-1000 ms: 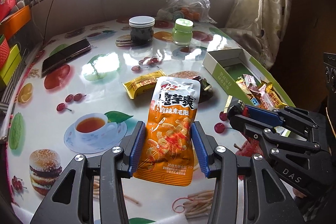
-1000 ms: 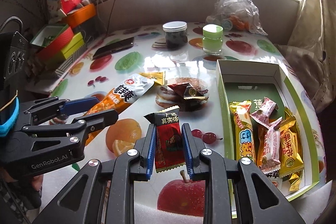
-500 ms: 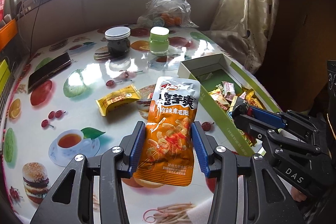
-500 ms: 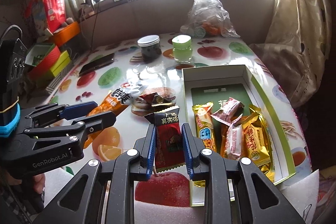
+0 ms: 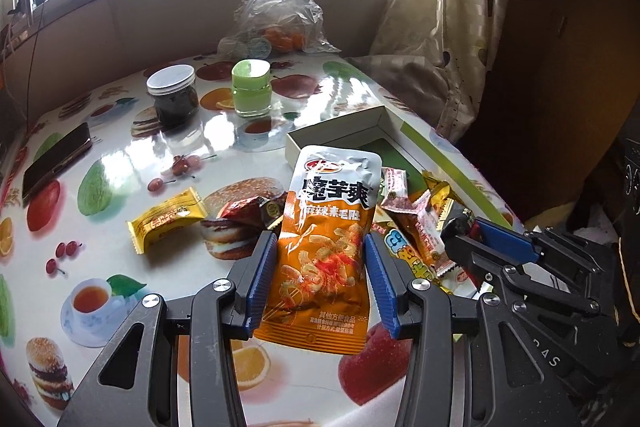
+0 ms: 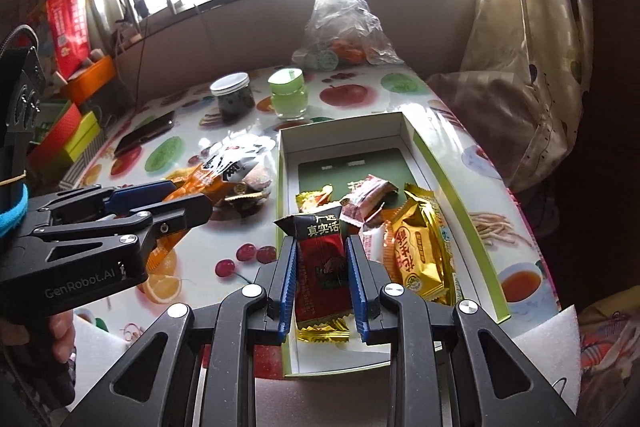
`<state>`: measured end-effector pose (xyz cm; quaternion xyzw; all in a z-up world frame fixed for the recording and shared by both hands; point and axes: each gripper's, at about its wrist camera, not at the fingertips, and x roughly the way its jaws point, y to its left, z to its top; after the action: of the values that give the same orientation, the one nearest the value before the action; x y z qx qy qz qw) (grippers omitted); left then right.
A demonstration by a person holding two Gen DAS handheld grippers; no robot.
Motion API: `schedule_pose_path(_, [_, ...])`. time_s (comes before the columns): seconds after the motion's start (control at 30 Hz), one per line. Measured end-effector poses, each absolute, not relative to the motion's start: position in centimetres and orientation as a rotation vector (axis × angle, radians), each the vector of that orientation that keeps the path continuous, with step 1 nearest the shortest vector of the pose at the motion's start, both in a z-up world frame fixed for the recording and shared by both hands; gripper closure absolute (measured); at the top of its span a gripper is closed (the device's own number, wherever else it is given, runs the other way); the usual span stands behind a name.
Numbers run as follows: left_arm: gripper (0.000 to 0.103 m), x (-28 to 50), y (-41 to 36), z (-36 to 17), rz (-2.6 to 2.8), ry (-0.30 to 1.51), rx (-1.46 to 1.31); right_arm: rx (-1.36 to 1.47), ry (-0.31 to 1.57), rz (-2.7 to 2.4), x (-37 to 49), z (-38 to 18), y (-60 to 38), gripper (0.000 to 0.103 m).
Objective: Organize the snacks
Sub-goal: 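Carry the orange pouch and red candy toward the green box with both tools, then lower the orange pouch and red candy into the green box with both tools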
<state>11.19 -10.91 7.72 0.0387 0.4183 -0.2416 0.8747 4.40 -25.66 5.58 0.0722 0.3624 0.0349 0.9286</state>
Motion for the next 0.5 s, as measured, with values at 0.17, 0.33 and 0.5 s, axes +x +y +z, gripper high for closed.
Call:
schedule_pose_path(0.17, [0.057,12.1,-12.3,7.7,-0.527,0.877,0.082,0.161,0.750,0.033,4.4,5.1,-27.0,0.080])
schedule_pose_path(0.33, [0.057,13.0,-13.7,7.4,-0.542,0.892,0.078,0.171,0.765,0.004,4.4,4.4,-28.2,0.080])
schedule_pose_path(0.5, [0.056,13.7,-14.9,6.8,-0.547,0.910,0.085,0.172,0.783,-0.025,4.5,3.7,-29.1,0.080])
